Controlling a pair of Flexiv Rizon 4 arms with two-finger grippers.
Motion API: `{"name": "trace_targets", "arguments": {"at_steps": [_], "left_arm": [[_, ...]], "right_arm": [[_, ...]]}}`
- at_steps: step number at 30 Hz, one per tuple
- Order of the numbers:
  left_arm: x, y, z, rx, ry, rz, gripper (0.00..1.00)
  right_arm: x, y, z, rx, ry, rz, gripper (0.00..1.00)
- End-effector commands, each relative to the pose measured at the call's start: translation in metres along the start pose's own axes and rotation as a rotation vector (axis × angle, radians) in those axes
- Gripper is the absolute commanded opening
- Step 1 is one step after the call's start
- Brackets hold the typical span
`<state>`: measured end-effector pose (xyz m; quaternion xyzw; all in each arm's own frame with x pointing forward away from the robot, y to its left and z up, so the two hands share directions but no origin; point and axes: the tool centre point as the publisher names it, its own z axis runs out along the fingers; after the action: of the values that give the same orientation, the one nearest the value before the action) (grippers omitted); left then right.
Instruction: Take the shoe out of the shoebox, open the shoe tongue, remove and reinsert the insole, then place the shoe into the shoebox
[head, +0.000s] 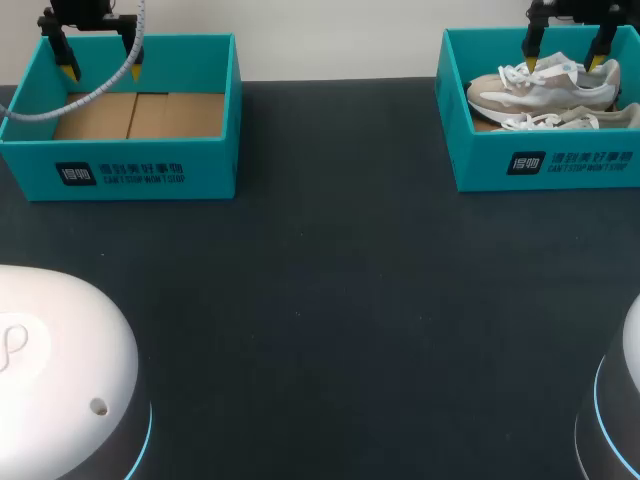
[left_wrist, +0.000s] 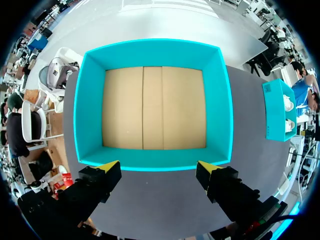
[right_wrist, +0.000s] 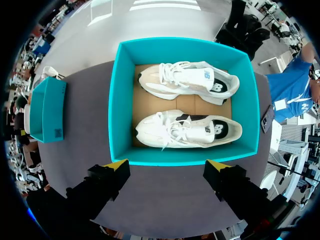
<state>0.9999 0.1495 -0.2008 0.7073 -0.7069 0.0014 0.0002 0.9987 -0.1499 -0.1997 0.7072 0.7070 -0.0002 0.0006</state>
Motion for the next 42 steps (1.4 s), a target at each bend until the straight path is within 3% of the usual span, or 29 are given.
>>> {"name": "trace_targets", "arguments": {"at_steps": [1,28,42], "left_arm": [[0.0,0.0,0.0,-0.001,-0.001,0.0,1.0],[0.0,0.0,0.0,-0.001,-0.001,0.0,1.0],[0.0,0.0,0.0,-0.001,-0.001,0.0,1.0]], "right_arm": [[0.0,0.0,0.0,0.0,0.0,0.0,1.0],[0.0,0.0,0.0,0.0,0.0,0.0,1.0],[-0.076,0.018,0.028,-0.064,-0.081,0.047,1.0]]}}
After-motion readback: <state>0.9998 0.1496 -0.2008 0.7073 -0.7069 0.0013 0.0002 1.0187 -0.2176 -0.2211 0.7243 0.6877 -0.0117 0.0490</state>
